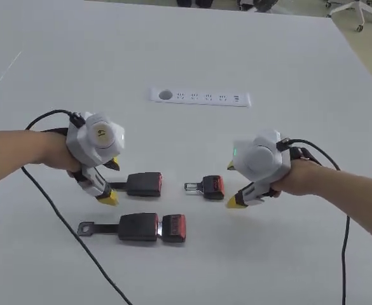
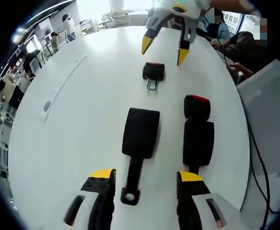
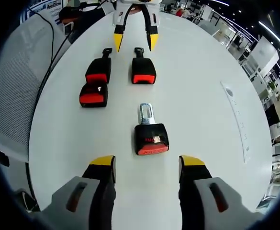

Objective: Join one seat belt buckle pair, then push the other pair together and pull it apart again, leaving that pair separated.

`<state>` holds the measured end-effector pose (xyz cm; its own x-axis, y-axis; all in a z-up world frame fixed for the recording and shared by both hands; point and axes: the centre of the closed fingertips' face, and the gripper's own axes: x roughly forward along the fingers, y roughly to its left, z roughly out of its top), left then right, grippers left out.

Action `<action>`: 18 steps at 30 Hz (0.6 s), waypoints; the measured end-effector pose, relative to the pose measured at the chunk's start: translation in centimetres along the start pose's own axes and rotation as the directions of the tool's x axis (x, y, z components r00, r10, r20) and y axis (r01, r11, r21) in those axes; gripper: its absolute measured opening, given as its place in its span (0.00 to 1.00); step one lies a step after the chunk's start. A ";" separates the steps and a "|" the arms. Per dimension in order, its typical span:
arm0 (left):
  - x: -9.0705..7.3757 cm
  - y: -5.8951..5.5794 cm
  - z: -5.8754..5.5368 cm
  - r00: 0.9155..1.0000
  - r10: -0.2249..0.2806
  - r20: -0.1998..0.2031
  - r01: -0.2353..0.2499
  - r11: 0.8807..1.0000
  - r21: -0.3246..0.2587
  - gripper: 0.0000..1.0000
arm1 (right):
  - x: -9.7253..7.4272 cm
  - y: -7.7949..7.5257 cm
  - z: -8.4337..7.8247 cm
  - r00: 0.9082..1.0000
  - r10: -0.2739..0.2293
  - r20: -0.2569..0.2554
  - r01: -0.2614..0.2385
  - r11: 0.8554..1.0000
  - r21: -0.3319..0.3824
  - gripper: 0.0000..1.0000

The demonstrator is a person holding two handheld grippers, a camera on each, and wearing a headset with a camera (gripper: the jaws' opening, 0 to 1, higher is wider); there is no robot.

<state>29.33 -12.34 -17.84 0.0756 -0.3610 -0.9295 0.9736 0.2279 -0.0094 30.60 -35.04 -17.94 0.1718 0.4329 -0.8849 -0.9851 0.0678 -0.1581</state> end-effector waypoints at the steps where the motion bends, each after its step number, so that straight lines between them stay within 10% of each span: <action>1: 0.0 -0.2 -0.3 1.000 0.001 0.012 -0.001 1.000 -0.017 0.53 | -0.2 0.2 0.0 1.000 -0.002 0.001 0.002 1.000 -0.002 0.52; 11: -1.6 -2.3 -1.8 0.994 0.040 0.106 -0.026 0.991 -0.128 0.58 | -1.1 1.6 -0.3 0.998 -0.025 0.065 0.022 0.998 0.051 0.56; 18: -2.5 -3.7 -2.1 0.970 0.083 0.226 -0.034 0.976 -0.213 0.61 | -2.3 3.1 -0.1 0.990 -0.058 0.130 0.040 0.990 0.135 0.60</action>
<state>25.09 -10.39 -16.23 0.2032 -0.5361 -0.8193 0.9022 0.4276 -0.0560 27.14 -35.88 -16.46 0.2262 0.5418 -0.8095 -0.9694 0.2063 -0.1327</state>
